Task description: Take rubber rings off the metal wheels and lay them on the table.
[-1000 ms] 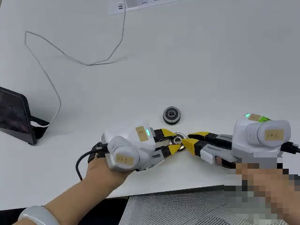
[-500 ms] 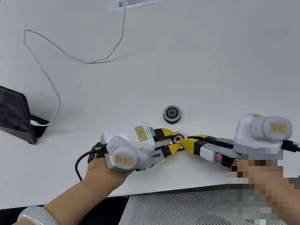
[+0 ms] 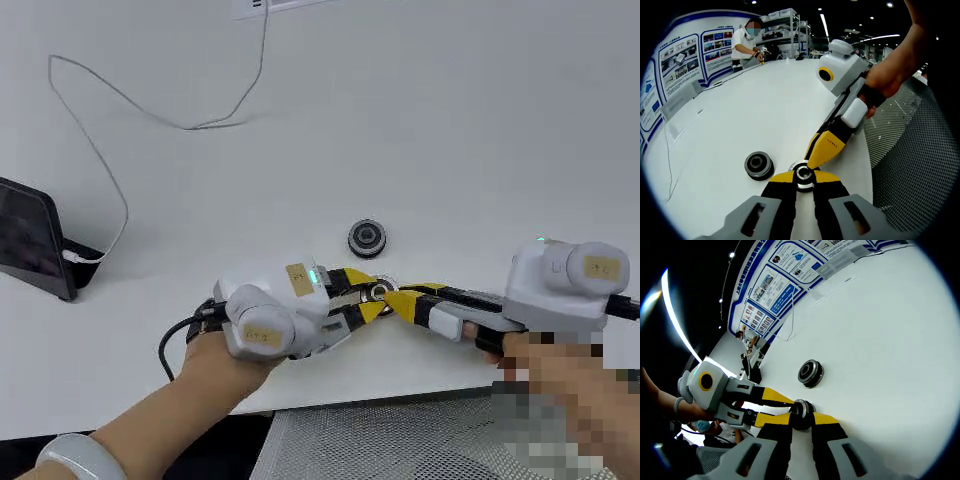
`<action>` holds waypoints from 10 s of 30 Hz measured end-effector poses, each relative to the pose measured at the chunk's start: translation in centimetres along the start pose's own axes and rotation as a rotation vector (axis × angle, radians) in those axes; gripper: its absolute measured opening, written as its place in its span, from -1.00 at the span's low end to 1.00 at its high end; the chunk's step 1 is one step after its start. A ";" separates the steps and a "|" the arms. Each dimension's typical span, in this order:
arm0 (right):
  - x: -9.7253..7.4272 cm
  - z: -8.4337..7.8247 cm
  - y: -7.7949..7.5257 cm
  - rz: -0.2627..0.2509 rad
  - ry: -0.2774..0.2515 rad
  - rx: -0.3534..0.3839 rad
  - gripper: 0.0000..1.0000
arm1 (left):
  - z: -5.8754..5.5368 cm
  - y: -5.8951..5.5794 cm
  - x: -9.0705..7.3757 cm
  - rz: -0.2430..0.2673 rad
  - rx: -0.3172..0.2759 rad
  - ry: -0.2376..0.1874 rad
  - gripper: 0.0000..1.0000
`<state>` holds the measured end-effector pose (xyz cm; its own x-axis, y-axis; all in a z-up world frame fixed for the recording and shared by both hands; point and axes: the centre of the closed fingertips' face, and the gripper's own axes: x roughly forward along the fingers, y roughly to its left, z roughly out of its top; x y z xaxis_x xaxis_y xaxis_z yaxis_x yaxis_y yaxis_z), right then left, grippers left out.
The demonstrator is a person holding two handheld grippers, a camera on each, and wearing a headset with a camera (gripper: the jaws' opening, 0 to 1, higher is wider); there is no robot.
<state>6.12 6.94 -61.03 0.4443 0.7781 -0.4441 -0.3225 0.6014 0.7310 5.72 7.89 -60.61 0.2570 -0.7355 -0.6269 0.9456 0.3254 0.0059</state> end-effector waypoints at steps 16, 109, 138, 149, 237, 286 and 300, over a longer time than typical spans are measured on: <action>-0.7 0.4 -0.2 -0.005 -0.013 -0.013 -0.88 | 0.0 -0.1 0.0 0.000 -0.003 -0.002 -0.77; -0.7 1.0 3.1 0.041 -0.024 -0.055 -0.97 | -1.1 0.5 -3.1 0.072 -0.087 -0.049 -0.34; -6.1 4.0 -1.0 -0.057 -0.150 0.047 -0.96 | -1.7 0.0 -3.6 0.089 -0.120 -0.049 -0.35; -6.5 3.6 -4.2 -0.139 -0.159 0.097 -0.96 | -1.9 0.0 -3.7 0.090 -0.129 -0.049 -0.36; -1.4 0.5 -0.4 -0.081 -0.006 -0.193 -0.73 | 0.3 0.0 0.1 0.016 -0.003 -0.015 -0.73; -0.4 -0.2 0.4 0.001 0.009 0.117 -0.69 | 0.2 -0.1 -0.1 0.028 -0.030 -0.041 -0.75; -0.8 -0.1 0.4 -0.006 0.003 0.099 -0.74 | 0.1 -0.1 0.0 0.027 -0.035 -0.040 -0.75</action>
<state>5.53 6.60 -60.44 0.4432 0.7751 -0.4504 -0.2351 0.5854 0.7759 5.66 7.82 -60.53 0.2909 -0.7491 -0.5952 0.9307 0.3656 -0.0052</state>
